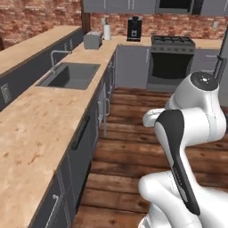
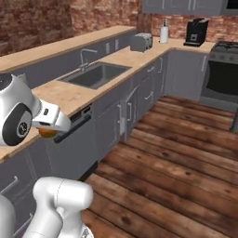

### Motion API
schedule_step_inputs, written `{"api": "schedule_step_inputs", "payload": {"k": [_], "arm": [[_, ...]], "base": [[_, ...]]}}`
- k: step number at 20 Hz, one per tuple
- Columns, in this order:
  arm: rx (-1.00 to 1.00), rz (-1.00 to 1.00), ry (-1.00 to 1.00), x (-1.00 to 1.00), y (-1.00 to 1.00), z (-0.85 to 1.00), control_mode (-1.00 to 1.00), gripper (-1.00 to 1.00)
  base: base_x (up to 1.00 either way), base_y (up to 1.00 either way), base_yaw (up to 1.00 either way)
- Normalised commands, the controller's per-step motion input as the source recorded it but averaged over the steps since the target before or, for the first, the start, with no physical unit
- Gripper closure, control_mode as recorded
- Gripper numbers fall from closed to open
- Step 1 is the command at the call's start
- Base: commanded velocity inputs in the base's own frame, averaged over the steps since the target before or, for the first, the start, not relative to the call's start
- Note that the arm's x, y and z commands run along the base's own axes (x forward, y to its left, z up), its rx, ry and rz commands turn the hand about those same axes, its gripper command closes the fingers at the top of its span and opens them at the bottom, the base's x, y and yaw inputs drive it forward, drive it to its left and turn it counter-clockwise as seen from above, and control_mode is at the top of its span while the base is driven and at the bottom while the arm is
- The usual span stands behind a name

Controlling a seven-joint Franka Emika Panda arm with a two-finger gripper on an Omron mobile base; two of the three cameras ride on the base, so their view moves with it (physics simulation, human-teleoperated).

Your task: Retrieve the tangerine and banana from the fridge and place them into the bowl on the dining table.

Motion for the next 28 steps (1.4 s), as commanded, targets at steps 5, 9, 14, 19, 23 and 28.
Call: {"api": "schedule_step_inputs", "payload": {"k": [5, 9, 14, 19, 23, 28], "arm": [[0.0, 0.0, 0.0, 0.0, 0.0, 0.0, 1.0, 1.0], [0.0, 0.0, 0.0, 0.0, 0.0, 0.0, 1.0, 1.0], [0.0, 0.0, 0.0, 0.0, 0.0, 0.0, 1.0, 1.0], [0.0, 0.0, 0.0, 0.0, 0.0, 0.0, 1.0, 1.0], [0.0, 0.0, 0.0, 0.0, 0.0, 0.0, 1.0, 1.0], [0.0, 0.0, 0.0, 0.0, 0.0, 0.0, 1.0, 1.0]], "base": [[-0.9, 0.26, -0.2], [-0.95, 0.24, -0.18], [-0.9, 0.34, -0.18], [-0.85, 0.42, -0.2], [-0.68, 0.48, -0.22], [-0.36, 0.76, -0.2]]}}
